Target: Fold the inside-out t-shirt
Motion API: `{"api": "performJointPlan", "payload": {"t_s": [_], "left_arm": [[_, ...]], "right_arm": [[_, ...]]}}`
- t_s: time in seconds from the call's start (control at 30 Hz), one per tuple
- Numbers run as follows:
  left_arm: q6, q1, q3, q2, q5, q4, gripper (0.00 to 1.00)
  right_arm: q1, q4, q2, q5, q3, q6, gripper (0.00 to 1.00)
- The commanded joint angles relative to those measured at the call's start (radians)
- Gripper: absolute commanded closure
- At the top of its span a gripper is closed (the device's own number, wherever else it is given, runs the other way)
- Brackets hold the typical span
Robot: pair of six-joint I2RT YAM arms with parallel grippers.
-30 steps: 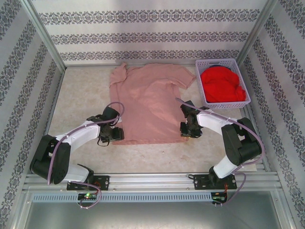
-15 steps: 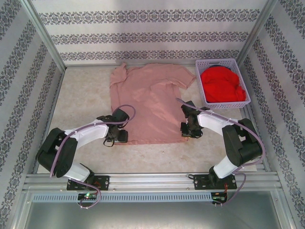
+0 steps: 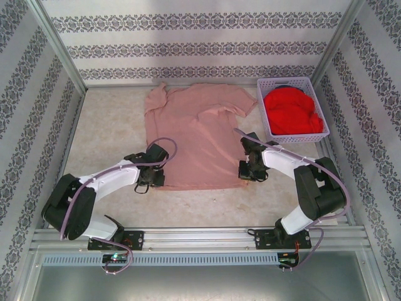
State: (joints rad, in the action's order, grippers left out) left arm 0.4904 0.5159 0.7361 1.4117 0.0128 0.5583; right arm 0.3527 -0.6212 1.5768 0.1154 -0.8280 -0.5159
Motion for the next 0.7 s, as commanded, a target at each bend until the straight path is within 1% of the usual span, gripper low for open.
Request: {"api": "performJointPlan", "payload": {"t_s": [0.0, 0.2, 0.3, 0.37, 0.47, 0.63, 0.67], "left_arm": [[-0.012, 0.000, 0.007, -0.005, 0.036, 0.005, 0.82], [-0.022, -0.015, 0.006, 0.017, 0.062, 0.013, 0.88], [-0.014, -0.025, 0.004, -0.006, 0.060, 0.012, 0.89], [-0.008, -0.043, -0.009, -0.032, 0.035, 0.002, 0.91], [0.007, -0.090, -0.037, -0.079, -0.037, -0.029, 0.93], [0.062, -0.217, -0.105, -0.213, -0.228, -0.131, 1.00], [0.082, -0.240, -0.118, -0.243, -0.265, -0.152, 1.00]], "right_arm": [[-0.006, 0.161, 0.044, 0.054, 0.027, 0.023, 1.00], [-0.020, 0.157, 0.040, 0.067, 0.023, 0.028, 1.00], [-0.024, 0.153, 0.032, 0.067, 0.019, 0.025, 1.00], [-0.027, 0.152, 0.027, 0.065, 0.018, 0.023, 1.00], [-0.031, 0.152, 0.016, 0.061, 0.017, 0.018, 1.00], [-0.059, 0.172, -0.060, 0.060, 0.019, 0.010, 1.00], [-0.063, 0.186, -0.082, 0.067, 0.019, 0.005, 1.00]]}}
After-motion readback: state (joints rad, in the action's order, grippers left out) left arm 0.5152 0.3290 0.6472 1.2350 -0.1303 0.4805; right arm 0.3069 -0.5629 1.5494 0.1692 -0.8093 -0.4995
